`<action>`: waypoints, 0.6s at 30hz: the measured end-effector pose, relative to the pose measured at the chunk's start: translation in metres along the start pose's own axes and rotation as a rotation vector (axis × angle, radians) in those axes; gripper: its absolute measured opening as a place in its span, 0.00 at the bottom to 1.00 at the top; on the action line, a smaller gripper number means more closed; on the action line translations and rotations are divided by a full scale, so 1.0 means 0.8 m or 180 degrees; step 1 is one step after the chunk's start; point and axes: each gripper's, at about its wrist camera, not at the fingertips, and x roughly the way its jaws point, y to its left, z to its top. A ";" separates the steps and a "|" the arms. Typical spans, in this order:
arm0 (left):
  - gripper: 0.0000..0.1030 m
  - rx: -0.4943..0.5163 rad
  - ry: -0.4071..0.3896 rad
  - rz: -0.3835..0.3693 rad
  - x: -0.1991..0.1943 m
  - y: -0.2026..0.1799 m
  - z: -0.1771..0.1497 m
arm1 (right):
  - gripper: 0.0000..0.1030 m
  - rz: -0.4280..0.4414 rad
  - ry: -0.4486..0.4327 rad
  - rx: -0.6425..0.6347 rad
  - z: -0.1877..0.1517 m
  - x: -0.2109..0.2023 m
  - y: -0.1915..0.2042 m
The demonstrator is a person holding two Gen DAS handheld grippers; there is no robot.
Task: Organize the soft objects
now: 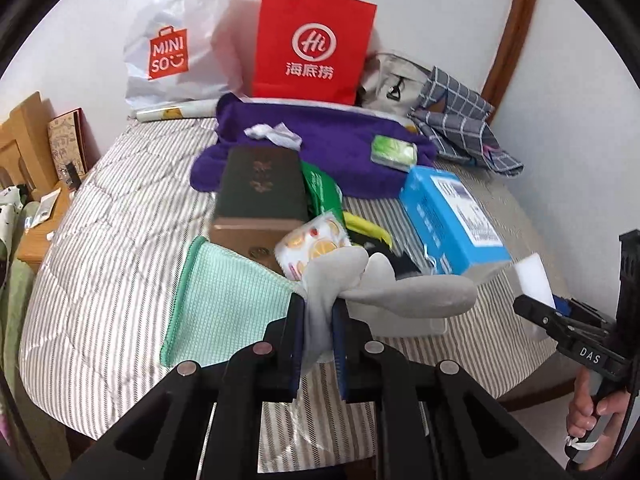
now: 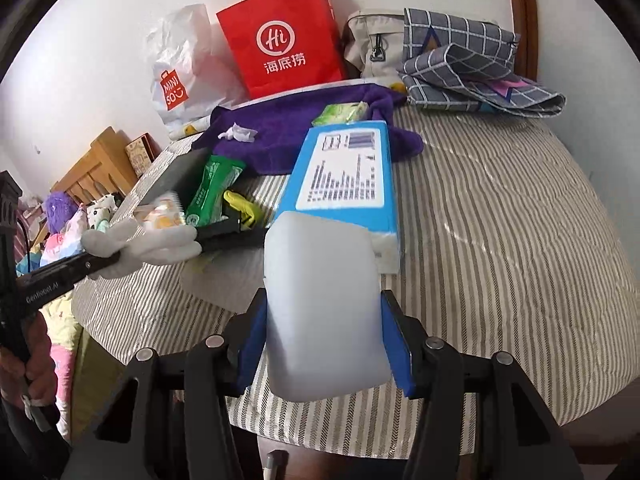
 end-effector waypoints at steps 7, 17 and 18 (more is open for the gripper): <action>0.13 -0.0051 -0.0077 0.0026 -0.010 0.011 0.023 | 0.51 0.0018 0.0003 0.0001 0.015 -0.001 0.004; 0.13 -0.0071 -0.0179 0.0059 -0.020 0.010 0.062 | 0.51 0.0072 -0.0011 -0.0033 0.045 -0.002 0.011; 0.13 -0.0078 -0.0184 0.0059 -0.021 0.009 0.064 | 0.51 0.0071 -0.0014 -0.0046 0.048 -0.003 0.013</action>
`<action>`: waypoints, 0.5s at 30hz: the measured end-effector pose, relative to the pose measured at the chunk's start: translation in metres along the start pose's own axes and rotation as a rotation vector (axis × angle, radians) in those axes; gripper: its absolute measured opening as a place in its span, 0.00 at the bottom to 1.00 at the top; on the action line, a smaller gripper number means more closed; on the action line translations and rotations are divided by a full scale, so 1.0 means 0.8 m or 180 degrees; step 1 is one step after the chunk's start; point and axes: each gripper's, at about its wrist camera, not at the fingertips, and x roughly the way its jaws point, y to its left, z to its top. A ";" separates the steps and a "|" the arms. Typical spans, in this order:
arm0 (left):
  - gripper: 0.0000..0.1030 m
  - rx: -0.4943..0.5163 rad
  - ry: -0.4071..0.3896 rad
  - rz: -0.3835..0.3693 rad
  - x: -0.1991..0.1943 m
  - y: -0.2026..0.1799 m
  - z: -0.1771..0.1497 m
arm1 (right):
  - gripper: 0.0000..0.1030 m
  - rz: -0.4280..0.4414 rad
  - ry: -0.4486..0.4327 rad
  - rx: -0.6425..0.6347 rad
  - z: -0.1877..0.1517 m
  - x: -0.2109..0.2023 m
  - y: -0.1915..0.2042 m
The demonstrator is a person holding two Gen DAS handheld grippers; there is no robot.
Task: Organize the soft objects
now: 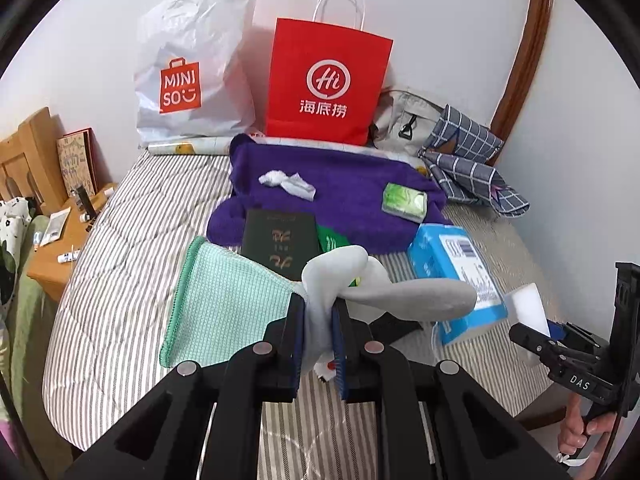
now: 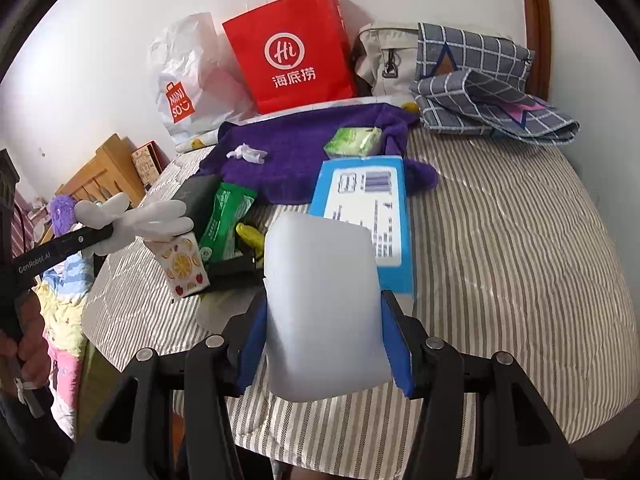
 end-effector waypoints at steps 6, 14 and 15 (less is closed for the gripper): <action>0.13 -0.0054 -0.0062 0.0013 -0.002 0.001 0.019 | 0.51 0.0030 0.0007 -0.0036 0.019 -0.004 0.003; 0.13 -0.0136 -0.0077 -0.0036 -0.001 0.006 0.044 | 0.51 -0.0023 -0.0015 -0.0148 0.049 0.002 0.010; 0.13 -0.0151 -0.0088 -0.0065 -0.001 0.007 0.049 | 0.51 -0.0039 -0.0022 -0.0131 0.053 0.004 0.010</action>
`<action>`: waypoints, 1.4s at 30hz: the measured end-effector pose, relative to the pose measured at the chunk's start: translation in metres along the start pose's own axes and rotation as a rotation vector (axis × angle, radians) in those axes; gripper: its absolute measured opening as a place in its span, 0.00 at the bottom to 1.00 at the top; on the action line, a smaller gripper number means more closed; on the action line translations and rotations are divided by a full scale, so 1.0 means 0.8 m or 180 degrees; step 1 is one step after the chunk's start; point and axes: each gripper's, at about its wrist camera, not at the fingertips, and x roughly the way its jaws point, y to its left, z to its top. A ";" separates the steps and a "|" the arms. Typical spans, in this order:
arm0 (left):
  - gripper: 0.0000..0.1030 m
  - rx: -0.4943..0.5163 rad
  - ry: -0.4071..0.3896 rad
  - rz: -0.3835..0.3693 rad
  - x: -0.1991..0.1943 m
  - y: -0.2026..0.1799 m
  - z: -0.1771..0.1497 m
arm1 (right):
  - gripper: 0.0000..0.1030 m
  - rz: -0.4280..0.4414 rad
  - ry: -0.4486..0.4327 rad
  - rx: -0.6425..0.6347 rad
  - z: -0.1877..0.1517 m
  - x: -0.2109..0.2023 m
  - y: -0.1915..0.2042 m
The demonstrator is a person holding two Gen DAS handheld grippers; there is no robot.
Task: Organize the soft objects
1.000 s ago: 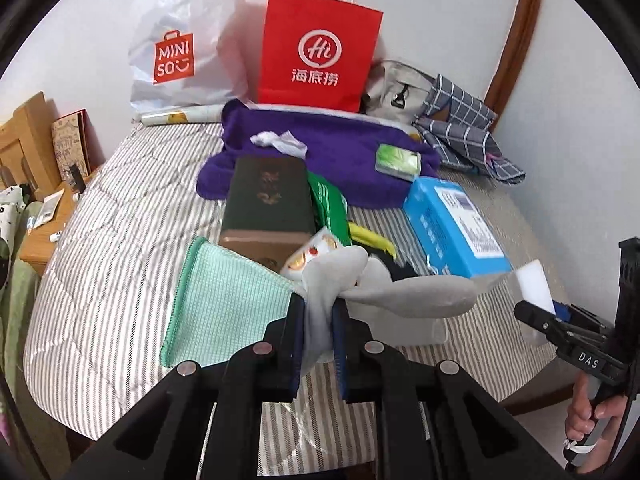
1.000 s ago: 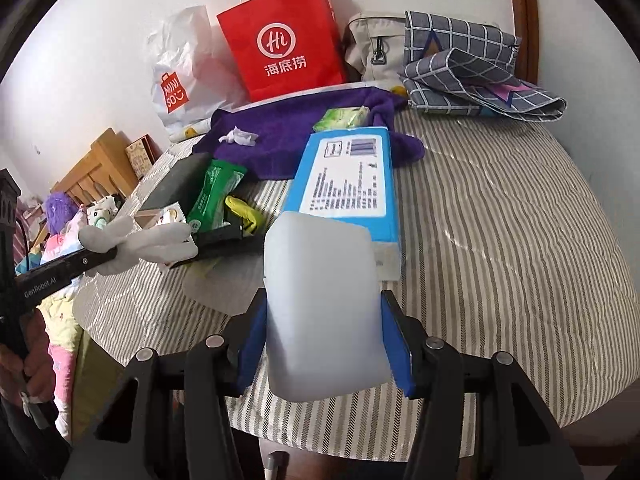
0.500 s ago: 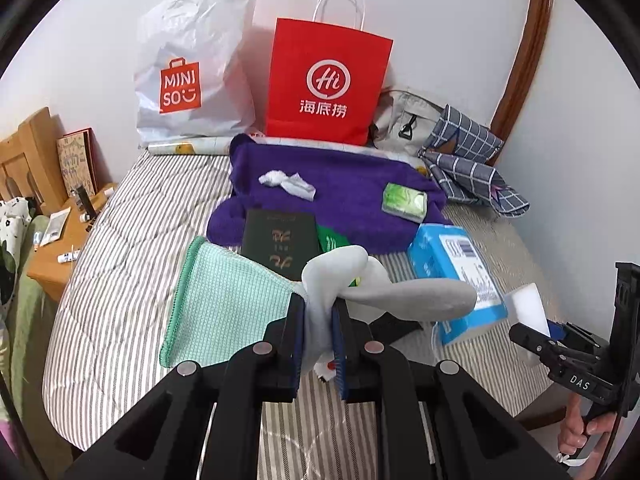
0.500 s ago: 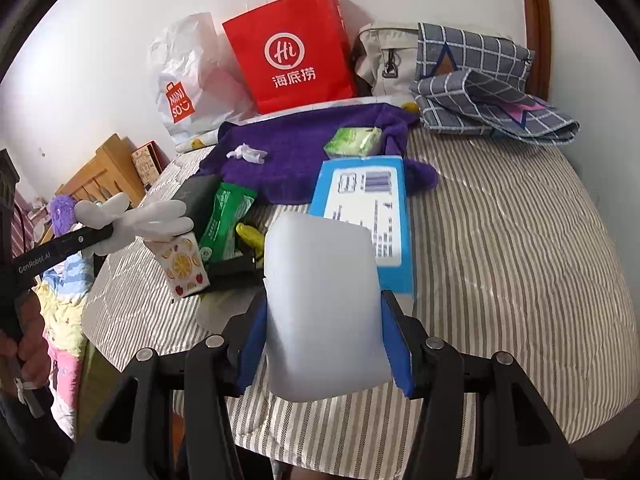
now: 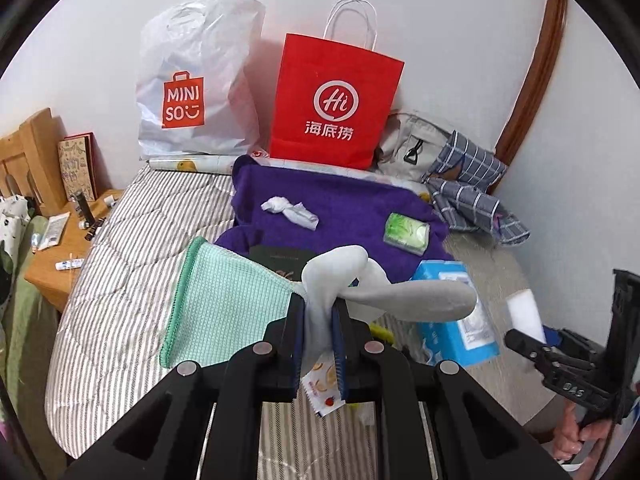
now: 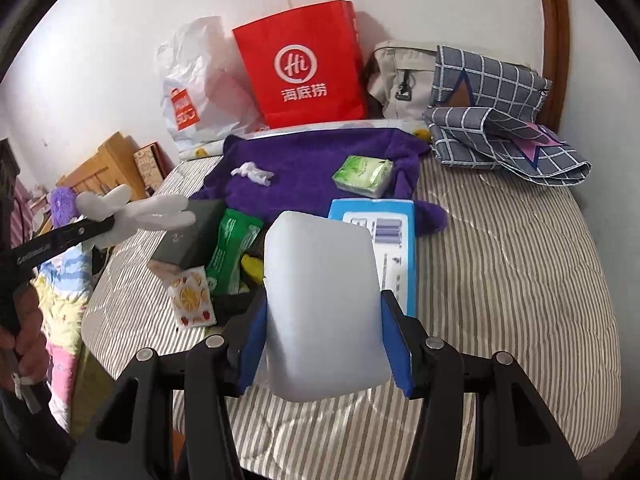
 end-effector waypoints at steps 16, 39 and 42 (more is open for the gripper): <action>0.13 0.0123 -0.0138 0.0029 0.009 -0.015 0.050 | 0.52 -0.0067 -0.0073 -0.0037 0.070 0.023 -0.005; 0.13 0.0017 -0.0055 0.0163 0.082 0.008 0.131 | 0.53 0.0003 -0.0109 -0.0032 0.174 0.068 -0.015; 0.13 0.0040 -0.0048 0.0188 0.094 0.006 0.141 | 0.53 0.0012 -0.0121 -0.0030 0.189 0.079 -0.016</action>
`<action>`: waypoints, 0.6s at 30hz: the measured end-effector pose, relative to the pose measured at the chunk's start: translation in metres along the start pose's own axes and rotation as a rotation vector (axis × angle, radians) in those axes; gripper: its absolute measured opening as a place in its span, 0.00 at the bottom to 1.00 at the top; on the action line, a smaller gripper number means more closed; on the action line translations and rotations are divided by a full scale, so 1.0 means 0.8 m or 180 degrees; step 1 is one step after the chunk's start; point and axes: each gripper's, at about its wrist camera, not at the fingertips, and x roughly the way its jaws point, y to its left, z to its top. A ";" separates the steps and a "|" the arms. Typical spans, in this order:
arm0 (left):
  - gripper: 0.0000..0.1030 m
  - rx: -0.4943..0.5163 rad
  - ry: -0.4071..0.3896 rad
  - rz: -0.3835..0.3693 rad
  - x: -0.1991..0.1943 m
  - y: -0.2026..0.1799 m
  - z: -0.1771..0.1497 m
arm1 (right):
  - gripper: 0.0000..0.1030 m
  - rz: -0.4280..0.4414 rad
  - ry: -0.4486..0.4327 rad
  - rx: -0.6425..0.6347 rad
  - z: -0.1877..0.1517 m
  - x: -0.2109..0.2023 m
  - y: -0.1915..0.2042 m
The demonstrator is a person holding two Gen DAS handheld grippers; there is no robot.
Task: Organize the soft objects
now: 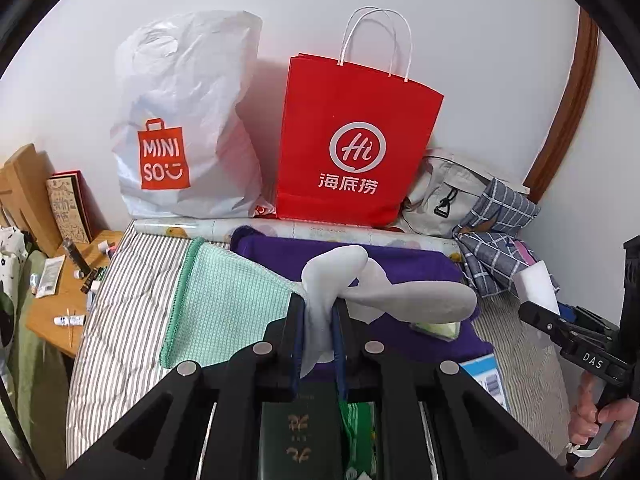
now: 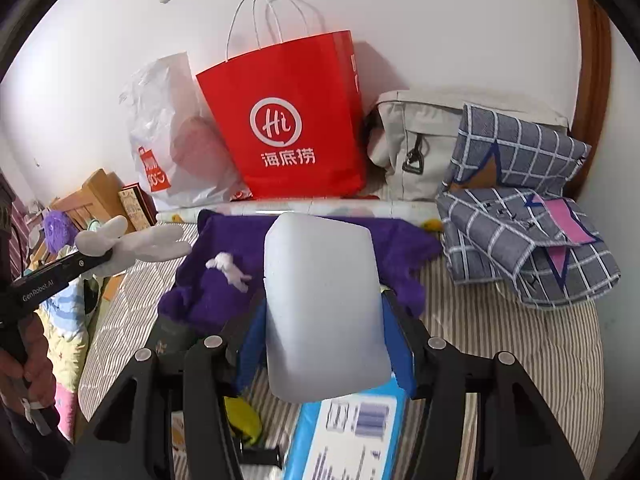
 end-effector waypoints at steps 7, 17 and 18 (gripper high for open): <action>0.13 -0.0072 0.0127 0.0046 0.039 0.009 0.010 | 0.54 0.0027 0.0079 -0.0027 0.017 0.045 -0.004; 0.13 -0.0183 0.0264 0.0046 0.095 0.028 0.015 | 0.54 0.0023 0.0416 -0.0023 0.003 0.122 -0.011; 0.13 -0.0198 0.0281 0.0038 0.100 0.029 0.014 | 0.54 0.0028 0.0445 -0.0044 0.000 0.127 -0.009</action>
